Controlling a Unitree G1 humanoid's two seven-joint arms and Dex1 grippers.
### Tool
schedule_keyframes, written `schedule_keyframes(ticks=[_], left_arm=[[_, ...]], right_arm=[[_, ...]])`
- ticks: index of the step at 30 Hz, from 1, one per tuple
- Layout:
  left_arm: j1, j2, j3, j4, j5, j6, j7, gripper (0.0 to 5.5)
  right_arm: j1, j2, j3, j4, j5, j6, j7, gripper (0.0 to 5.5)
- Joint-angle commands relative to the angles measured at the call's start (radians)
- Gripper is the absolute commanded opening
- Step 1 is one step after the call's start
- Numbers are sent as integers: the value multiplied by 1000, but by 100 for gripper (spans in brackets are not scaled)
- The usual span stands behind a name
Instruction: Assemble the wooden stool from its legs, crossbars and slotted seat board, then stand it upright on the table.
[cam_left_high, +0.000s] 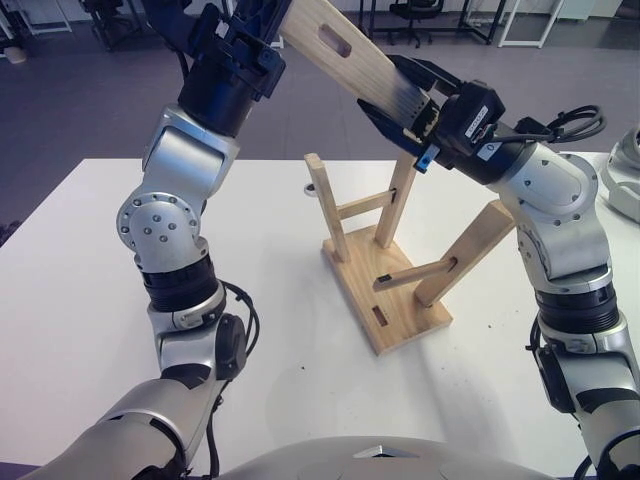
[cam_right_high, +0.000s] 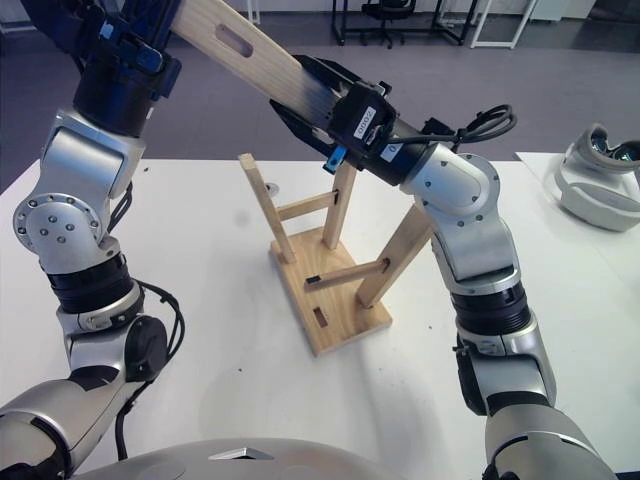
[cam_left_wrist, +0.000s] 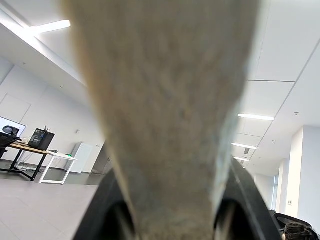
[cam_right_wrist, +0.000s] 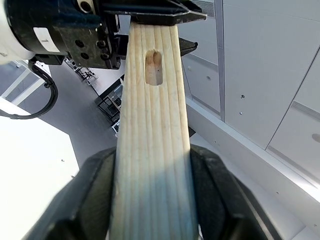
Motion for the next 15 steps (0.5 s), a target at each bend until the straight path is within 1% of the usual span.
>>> schedule_keyframes(ticks=[1, 2, 4, 6, 7, 8, 10, 13, 15], left_arm=[[13, 64, 25, -2, -2, 7, 3, 103], [17, 90, 44, -2, -9, 8, 1, 103], [50, 151, 93, -9, -37, 23, -4, 103], [106, 209, 144, -27, -71, 39, -13, 103], [131, 229, 161, -39, -91, 44, -15, 103], [157, 244, 176, -60, -116, 49, -21, 103], [213, 265, 180, -104, -163, 62, -34, 103], [321, 300, 151, -173, -192, 103, -33, 103], [388, 329, 120, -204, -183, 136, -6, 103]], right_arm=[[11, -10, -34, -20, 1, 24, 4, 305], [10, -14, -64, -19, 18, 47, -7, 313], [5, -32, -174, 21, 71, 121, -48, 313], [20, -72, -292, 140, 105, 216, -85, 313], [43, -92, -329, 199, 115, 257, -86, 313], [106, -114, -345, 254, 115, 274, -60, 313], [278, -152, -297, 357, 38, 212, -2, 313], [511, -171, -91, 506, -200, -48, 5, 313], [579, -153, 13, 509, -298, -157, 4, 313]])
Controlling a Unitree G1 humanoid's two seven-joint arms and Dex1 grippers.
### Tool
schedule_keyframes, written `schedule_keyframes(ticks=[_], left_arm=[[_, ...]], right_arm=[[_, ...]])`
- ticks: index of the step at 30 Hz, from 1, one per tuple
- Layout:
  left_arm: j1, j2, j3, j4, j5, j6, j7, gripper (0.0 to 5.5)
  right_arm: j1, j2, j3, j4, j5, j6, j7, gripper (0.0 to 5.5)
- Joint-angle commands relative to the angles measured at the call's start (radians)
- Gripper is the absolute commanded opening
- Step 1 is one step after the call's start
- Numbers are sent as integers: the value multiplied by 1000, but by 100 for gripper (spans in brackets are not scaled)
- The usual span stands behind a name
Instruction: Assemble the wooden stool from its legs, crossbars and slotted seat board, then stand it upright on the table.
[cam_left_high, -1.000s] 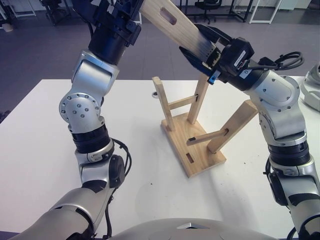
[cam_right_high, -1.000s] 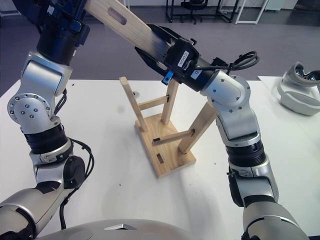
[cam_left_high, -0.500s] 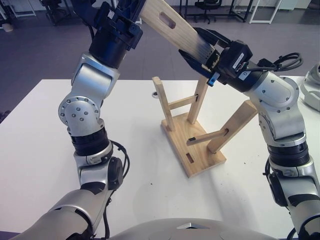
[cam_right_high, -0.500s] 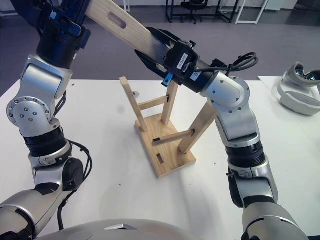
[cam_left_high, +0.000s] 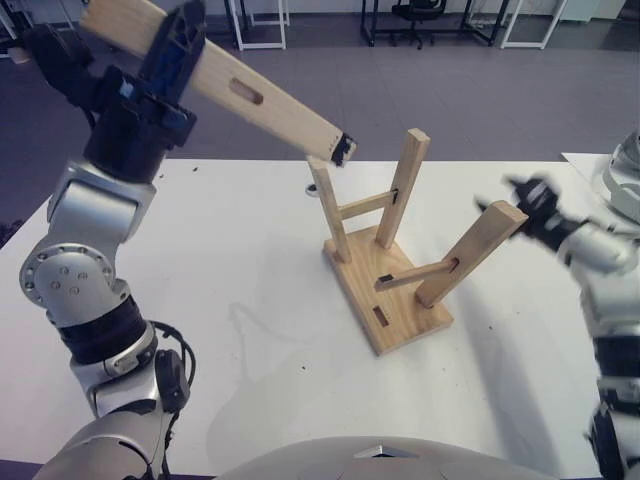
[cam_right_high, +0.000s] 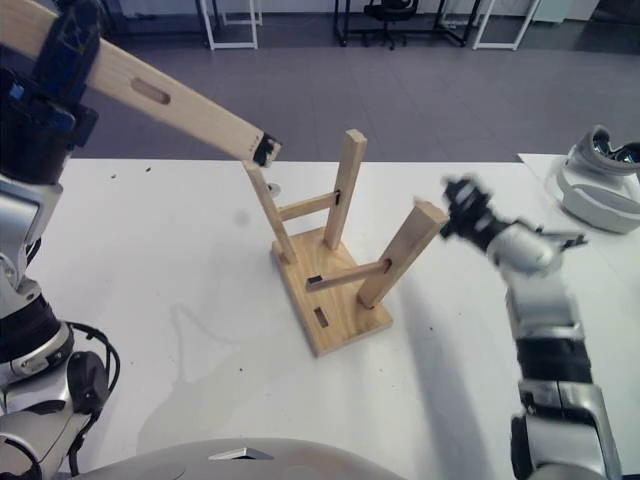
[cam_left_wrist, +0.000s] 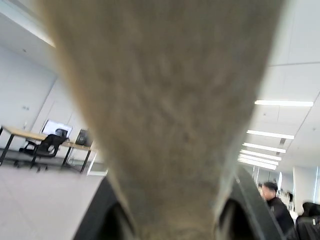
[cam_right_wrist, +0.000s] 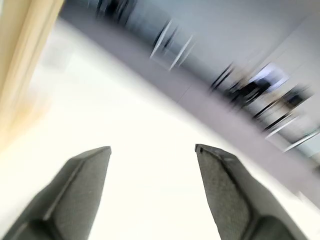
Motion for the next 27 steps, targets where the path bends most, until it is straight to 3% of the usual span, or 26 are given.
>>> schedule_keyframes(ticks=[1, 6, 10, 18, 27], left_arm=[[102, 53, -58, -58, 9, 56, 51, 103], [323, 105, -97, -172, 76, 105, 193, 103], [456, 179, -54, -173, 144, 115, 196, 103], [536, -56, -134, -154, 181, 27, 391, 103], [532, -167, -191, -159, 219, -28, 474, 103]], right_arm=[[76, 16, 165, -14, -156, -178, 6, 313], [159, 70, 279, -268, -141, -161, 76, 313], [131, 132, 277, -248, -171, -129, 16, 313], [138, 153, 265, -229, -215, -146, -57, 313], [139, 176, 274, -220, -232, -142, -78, 313]])
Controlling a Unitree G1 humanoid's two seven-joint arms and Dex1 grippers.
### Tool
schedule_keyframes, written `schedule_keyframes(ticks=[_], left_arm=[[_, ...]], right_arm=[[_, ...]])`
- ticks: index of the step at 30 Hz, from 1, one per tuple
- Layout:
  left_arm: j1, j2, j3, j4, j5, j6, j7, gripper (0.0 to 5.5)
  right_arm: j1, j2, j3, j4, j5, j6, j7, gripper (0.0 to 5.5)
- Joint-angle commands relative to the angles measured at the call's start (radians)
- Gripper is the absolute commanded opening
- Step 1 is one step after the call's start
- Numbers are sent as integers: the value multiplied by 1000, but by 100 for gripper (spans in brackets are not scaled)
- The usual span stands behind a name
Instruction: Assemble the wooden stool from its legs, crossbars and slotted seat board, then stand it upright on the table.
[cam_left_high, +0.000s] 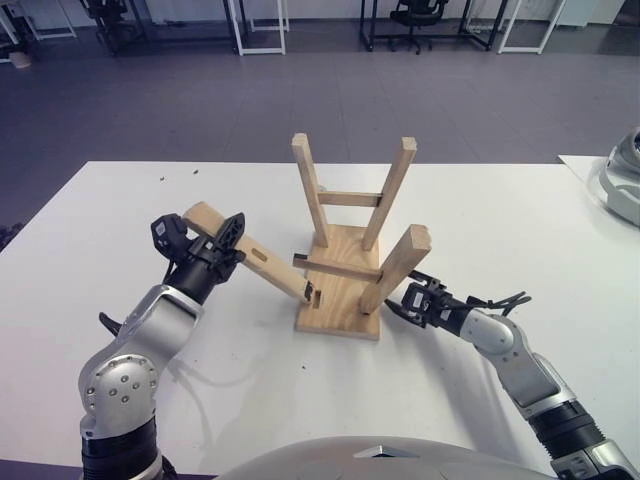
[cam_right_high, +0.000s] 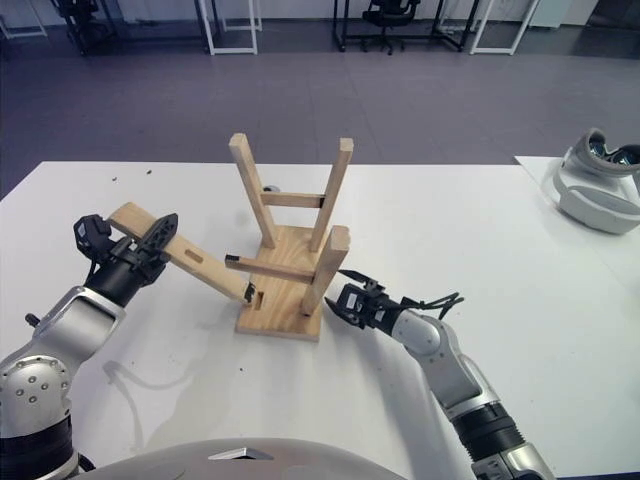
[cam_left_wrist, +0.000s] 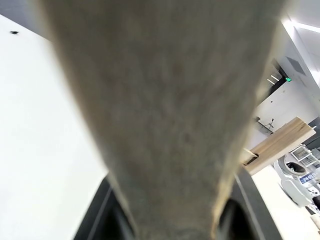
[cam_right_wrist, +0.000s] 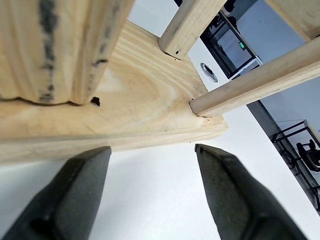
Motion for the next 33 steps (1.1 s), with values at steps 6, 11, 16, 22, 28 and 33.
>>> schedule_keyframes(ticks=[6, 11, 16, 22, 28, 33], left_arm=[[21, 19, -29, -55, 22, 27, 75, 103], [26, 23, -49, -85, 2, 38, 118, 103], [46, 44, -103, -36, 158, 30, 101, 103], [51, 112, -176, -59, 272, 82, 85, 103], [-6, 118, -274, -88, 374, 110, 94, 103], [-62, 103, -294, -79, 428, 130, 93, 103]], right_arm=[[-7, 12, 3, -4, -20, 6, -7, 313], [-16, 19, 12, 8, -33, 2, -11, 313], [-7, 22, 14, -7, -36, 2, -10, 313], [-13, 22, 19, -8, -47, -1, -6, 313], [-25, 31, 24, -14, -50, 0, -6, 313], [-38, 37, 29, -9, -54, 1, -8, 313]])
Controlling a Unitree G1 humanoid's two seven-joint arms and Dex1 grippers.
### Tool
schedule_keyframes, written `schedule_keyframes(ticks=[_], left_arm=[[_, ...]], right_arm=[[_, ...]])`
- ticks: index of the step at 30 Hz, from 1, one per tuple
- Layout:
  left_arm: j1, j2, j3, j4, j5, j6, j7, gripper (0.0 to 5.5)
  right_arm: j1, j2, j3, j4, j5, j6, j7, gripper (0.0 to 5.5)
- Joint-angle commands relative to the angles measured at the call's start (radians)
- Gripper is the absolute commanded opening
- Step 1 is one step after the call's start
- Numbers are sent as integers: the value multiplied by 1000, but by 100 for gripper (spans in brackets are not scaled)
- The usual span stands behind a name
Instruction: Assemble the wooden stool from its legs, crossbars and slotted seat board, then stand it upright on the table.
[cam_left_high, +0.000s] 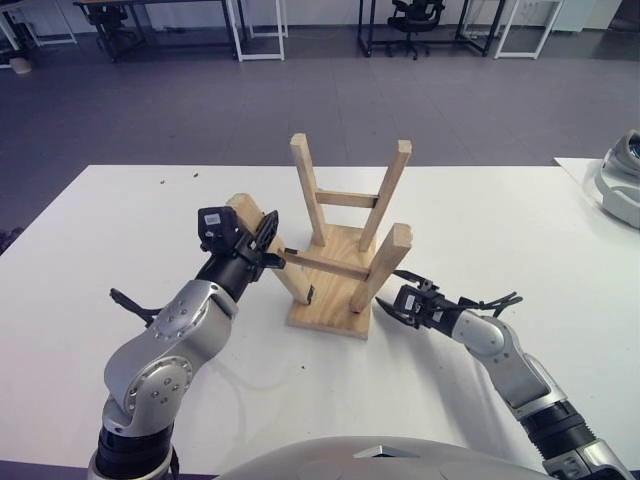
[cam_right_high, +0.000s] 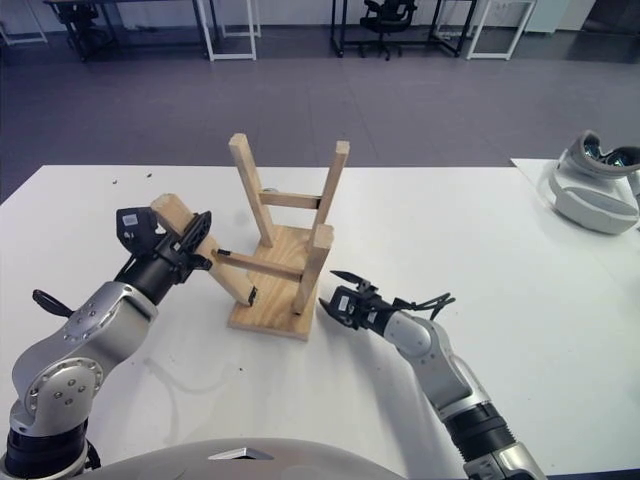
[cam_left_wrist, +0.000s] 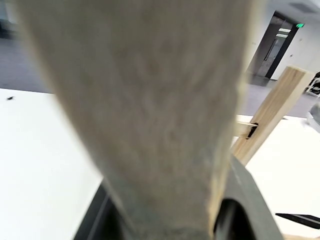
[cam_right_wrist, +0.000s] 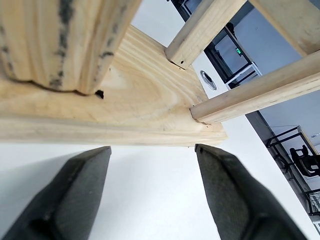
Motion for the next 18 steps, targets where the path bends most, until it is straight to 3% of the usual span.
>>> schedule_keyframes(ticks=[1, 5, 13, 14, 18], left_arm=[[15, 15, -25, 39, 82, 92, 24, 103], [2, 28, -59, 33, 135, 112, 9, 103], [47, 153, -243, 79, 324, 143, -105, 115], [55, 158, -248, 87, 339, 139, -115, 161], [82, 131, -242, 97, 371, 116, -168, 229]], right_arm=[[-33, 8, 8, -8, -9, 3, 4, 313], [-37, 11, 11, -7, -15, 8, 0, 313], [-44, 15, 14, -5, -20, 12, 0, 313], [-43, 15, 13, -5, -20, 12, -1, 313], [-46, 16, 13, -3, -19, 12, -1, 313]])
